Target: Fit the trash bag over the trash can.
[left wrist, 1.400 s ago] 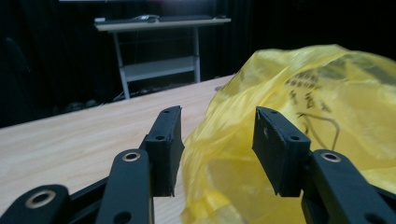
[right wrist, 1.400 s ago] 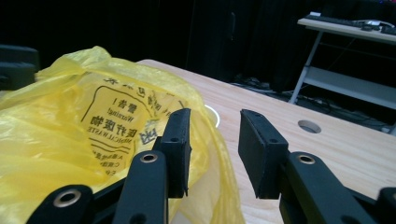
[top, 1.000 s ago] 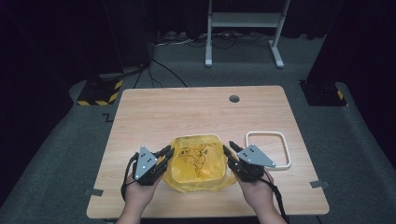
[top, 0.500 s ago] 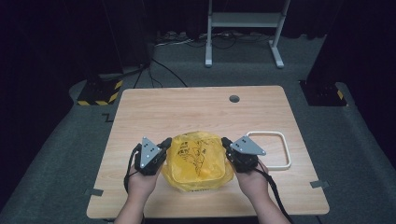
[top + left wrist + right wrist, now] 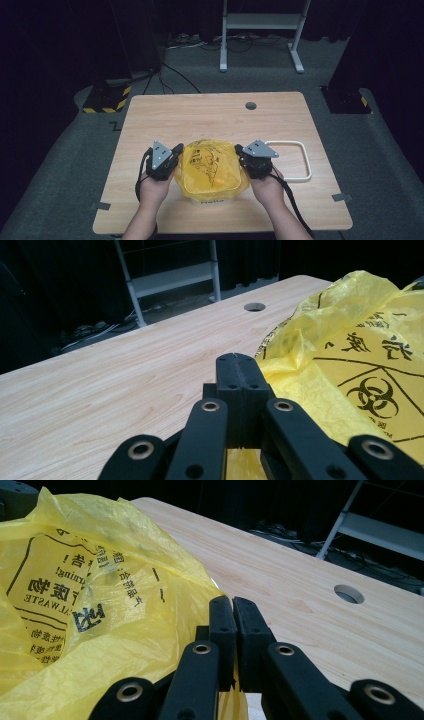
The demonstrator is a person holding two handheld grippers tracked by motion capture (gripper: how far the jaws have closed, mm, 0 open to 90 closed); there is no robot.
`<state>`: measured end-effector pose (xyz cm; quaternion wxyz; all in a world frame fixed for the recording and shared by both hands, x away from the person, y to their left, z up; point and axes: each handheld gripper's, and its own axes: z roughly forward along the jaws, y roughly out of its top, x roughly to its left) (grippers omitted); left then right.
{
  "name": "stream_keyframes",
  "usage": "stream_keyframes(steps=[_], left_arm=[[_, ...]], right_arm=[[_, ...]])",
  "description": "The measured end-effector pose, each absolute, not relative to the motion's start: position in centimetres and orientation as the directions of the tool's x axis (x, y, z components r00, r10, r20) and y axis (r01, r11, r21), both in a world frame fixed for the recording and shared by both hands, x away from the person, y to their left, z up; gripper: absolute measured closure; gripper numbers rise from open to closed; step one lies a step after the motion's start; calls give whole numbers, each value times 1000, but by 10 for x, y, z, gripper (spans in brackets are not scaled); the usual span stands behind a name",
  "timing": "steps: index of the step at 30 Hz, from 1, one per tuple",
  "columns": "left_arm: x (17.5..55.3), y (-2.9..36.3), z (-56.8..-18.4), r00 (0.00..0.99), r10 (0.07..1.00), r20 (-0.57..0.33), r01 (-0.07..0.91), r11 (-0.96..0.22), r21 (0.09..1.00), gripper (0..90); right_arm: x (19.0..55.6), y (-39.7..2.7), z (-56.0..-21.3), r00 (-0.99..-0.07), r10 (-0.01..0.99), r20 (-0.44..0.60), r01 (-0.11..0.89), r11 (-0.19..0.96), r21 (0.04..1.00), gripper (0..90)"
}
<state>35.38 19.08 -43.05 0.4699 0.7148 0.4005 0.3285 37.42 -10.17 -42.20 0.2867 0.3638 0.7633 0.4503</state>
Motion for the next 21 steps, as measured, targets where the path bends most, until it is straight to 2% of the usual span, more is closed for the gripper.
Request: stream_keyframes(steps=[21], left_arm=[[366, 188, -433, 496, 866, 68, 281, -234, 931, 900]], right_arm=[[370, -103, -422, -580, 805, -124, 294, 349, 890, 880]])
